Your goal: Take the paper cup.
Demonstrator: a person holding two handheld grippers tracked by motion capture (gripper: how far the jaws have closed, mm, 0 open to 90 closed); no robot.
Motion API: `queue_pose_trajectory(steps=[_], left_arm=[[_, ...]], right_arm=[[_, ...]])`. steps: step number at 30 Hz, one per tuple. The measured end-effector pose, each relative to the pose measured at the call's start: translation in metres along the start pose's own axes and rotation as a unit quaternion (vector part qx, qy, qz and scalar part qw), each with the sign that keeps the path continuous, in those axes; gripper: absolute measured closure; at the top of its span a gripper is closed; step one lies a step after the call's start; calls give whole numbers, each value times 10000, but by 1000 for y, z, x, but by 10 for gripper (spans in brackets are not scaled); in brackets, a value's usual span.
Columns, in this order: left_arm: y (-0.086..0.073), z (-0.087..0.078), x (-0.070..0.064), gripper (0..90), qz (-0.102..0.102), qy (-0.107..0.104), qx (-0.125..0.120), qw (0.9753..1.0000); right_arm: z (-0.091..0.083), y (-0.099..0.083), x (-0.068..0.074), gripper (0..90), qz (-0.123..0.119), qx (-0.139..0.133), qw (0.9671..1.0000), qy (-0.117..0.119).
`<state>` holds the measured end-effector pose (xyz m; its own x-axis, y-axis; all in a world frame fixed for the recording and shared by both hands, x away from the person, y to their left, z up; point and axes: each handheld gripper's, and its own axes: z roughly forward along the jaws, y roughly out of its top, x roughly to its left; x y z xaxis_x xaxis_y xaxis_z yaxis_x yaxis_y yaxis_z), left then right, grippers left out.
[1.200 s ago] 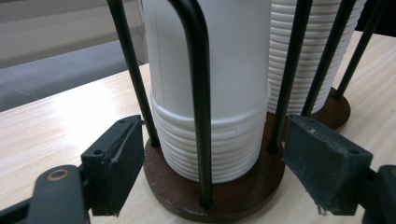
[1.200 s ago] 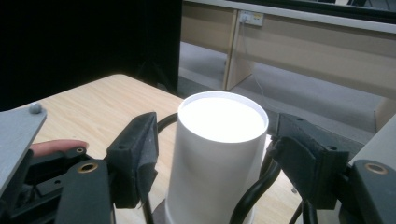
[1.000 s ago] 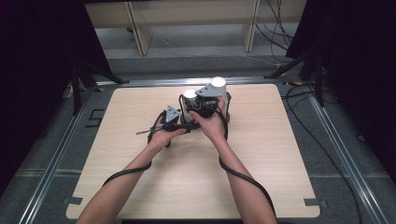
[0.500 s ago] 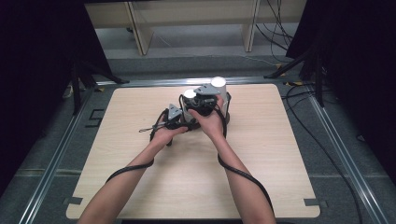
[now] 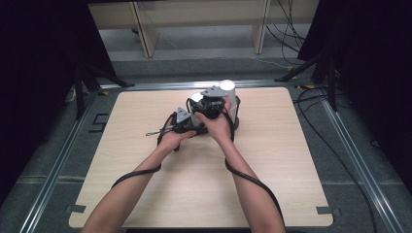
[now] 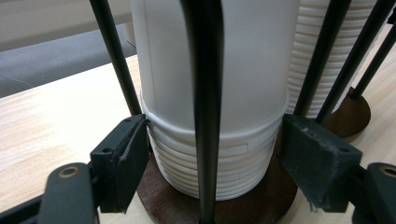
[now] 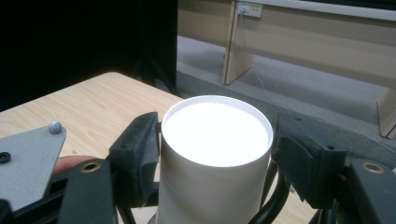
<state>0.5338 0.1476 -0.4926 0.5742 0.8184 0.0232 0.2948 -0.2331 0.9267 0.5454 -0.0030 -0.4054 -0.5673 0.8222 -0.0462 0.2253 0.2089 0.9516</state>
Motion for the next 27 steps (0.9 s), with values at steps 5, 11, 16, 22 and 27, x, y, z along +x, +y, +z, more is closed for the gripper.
queue_pose_trajectory(steps=[5,11,16,22,27], left_arm=[[0,0,0,243,-67,-20,-27,10000],[0,-1,0,248,-30,-13,-25,10000],[0,-1,1,251,47,0,15,10000],[0,-1,1,251,36,6,-6,10000],[0,-1,1,251,36,8,-7,10000]], right_arm=[[2,-1,0,351,-23,-24,10000,24],[1,-1,0,359,61,-74,9999,-38],[-2,1,2,364,276,-21,9996,39],[-2,3,1,366,169,-158,9997,-25],[-3,7,-1,367,111,-280,9995,5]])
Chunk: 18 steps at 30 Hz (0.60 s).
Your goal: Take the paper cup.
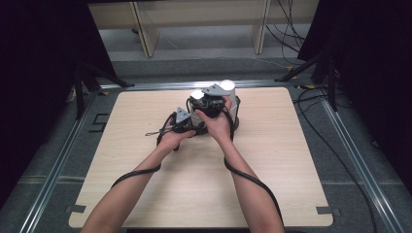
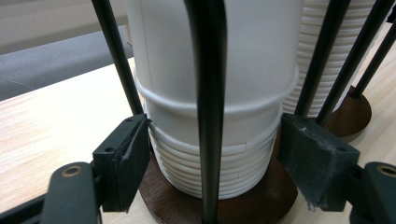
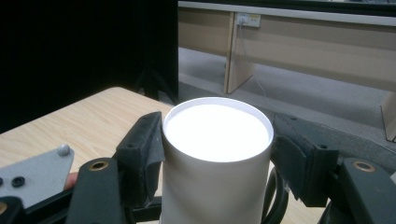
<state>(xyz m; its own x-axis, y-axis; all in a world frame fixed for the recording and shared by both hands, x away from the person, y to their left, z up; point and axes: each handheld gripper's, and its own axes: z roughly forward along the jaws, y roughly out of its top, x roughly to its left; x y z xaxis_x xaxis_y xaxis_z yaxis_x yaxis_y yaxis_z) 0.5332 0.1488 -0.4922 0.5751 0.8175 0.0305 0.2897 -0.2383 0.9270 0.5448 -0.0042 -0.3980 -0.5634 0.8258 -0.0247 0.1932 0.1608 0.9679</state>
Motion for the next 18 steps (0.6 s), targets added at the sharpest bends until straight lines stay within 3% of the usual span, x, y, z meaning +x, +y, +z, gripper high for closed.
queue_pose_trajectory(steps=[1,5,11,12,13,18], left_arm=[[0,0,0,251,-2,0,-1,10000],[0,0,0,250,0,3,-1,10000],[0,0,0,250,-4,10,3,10000],[0,0,0,250,0,12,4,10000],[0,1,-1,250,-37,21,-28,10000],[0,2,-1,250,-57,28,-83,9999]], right_arm=[[-2,1,1,368,117,91,9999,9],[-4,5,2,369,213,14,9997,80],[-9,13,1,369,104,-126,9999,33],[-10,15,2,370,238,-104,9996,74],[-11,16,1,370,143,-198,9997,21],[-18,26,1,370,247,-300,9992,93]])
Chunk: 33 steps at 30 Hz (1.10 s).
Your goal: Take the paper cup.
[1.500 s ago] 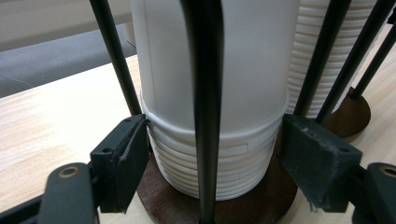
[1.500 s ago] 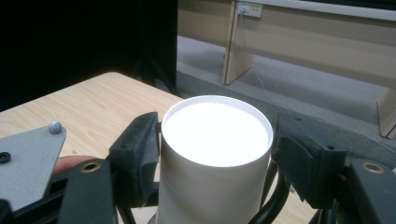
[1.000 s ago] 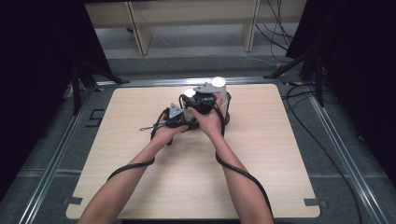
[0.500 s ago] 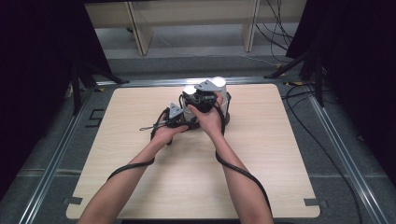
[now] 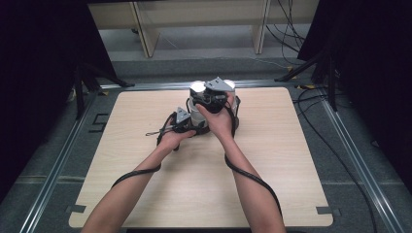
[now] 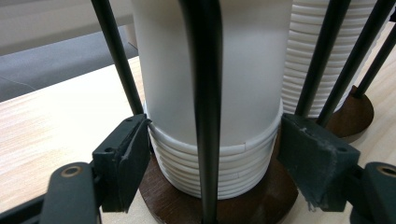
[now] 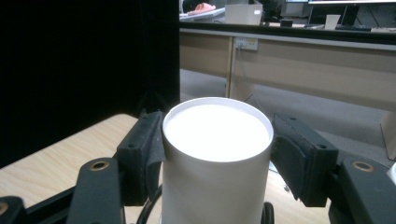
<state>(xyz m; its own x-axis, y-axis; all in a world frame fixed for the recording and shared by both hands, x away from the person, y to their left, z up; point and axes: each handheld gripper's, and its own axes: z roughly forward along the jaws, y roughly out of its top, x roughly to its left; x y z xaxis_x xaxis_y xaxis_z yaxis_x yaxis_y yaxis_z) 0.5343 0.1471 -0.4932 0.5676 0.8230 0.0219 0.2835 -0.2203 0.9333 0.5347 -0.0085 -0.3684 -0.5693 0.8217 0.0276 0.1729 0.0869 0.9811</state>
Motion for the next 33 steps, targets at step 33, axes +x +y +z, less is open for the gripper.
queue_pose_trajectory(steps=[33], left_arm=[[-5,-43,1,179,413,27,51,9991]], right_arm=[[-42,23,1,371,222,-297,9991,215]])
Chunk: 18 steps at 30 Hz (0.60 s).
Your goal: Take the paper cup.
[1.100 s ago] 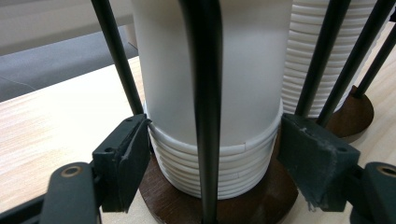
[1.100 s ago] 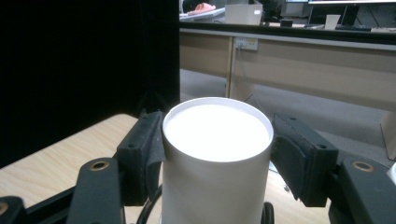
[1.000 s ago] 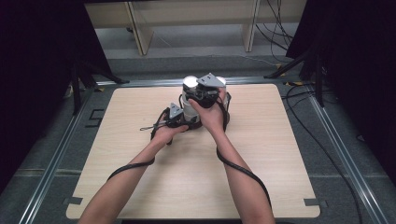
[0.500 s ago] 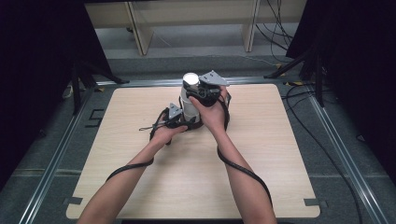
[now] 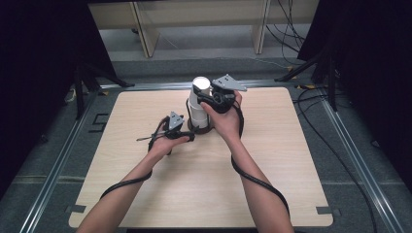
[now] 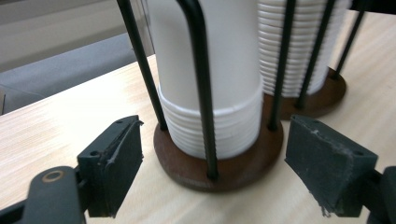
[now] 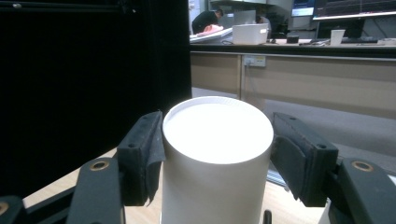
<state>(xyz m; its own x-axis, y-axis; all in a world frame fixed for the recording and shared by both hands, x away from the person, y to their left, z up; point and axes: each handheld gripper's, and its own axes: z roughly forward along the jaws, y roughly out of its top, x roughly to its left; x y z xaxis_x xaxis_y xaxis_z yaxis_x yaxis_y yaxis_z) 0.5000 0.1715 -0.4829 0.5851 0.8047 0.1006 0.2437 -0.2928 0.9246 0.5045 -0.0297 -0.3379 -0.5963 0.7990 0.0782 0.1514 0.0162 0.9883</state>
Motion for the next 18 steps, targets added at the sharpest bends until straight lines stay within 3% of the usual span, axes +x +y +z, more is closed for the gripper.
queue_pose_trajectory(steps=[4,13,17,18], left_arm=[[-4,-17,-1,177,93,-29,1,10000],[-12,-48,-5,169,-26,-205,-150,9997],[-14,-60,-9,168,30,-265,-182,9995],[-13,-62,-8,167,183,-292,-307,9989]], right_arm=[[-10,-2,-1,371,136,31,9999,89],[-33,-13,-2,371,392,165,9988,253],[-41,-19,-3,371,471,203,9981,328],[-43,-21,-3,371,452,233,9983,300]])
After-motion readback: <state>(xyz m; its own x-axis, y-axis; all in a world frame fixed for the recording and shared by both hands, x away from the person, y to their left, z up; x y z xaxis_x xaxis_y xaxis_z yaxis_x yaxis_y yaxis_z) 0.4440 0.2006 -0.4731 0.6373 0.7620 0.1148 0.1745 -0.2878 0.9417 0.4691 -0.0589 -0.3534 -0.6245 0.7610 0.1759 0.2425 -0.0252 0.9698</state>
